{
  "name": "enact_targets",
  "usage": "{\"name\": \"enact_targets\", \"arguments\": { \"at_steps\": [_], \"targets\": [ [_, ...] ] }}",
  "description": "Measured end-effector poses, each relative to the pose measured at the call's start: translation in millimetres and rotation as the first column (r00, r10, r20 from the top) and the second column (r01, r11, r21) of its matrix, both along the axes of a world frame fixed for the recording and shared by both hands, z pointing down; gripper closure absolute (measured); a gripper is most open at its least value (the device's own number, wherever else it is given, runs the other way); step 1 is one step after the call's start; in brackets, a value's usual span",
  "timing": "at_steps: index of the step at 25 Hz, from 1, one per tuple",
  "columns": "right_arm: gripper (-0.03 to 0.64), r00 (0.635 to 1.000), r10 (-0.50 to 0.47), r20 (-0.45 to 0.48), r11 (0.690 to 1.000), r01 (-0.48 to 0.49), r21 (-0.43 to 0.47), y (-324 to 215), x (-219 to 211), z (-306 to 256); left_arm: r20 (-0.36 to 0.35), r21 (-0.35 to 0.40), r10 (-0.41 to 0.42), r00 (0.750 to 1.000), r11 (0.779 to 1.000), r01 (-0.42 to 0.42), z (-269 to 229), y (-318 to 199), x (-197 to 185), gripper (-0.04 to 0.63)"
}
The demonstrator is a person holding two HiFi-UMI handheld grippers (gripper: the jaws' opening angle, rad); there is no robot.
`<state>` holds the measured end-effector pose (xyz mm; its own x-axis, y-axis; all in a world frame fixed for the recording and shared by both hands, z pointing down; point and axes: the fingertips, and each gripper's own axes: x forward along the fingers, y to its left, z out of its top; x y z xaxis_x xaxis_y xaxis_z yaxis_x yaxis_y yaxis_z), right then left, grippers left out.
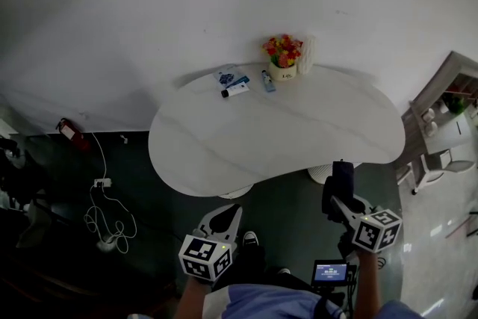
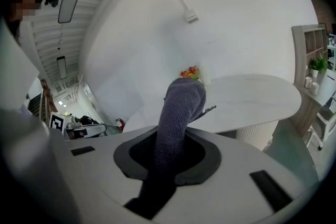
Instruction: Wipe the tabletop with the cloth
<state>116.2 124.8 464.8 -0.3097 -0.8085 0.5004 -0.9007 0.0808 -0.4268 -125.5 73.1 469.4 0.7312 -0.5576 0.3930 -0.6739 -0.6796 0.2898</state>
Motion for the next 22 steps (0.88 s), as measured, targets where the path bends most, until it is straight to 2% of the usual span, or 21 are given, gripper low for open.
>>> {"name": "enact_targets", "arguments": {
  "at_steps": [10, 16, 22],
  "targets": [
    [0.546, 1.0, -0.008, 0.016, 1.0, 0.008, 0.023, 100, 9, -1, -0.004, 0.01, 0.006, 1.0, 1.0, -0.006, -13, 113, 33, 0.578],
    [0.546, 0.998, -0.055, -0.018, 0.997, 0.056, 0.061, 153, -7, -6, -0.007, 0.043, 0.004, 1.0, 0.999, -0.004, -19, 167, 38, 0.58],
    [0.546, 0.998, -0.059, -0.018, 0.995, 0.06, 0.079, 197, -9, -8, -0.024, 0.059, -0.012, 1.0, 0.998, 0.013, -25, 215, 42, 0.578]
  ]
}}
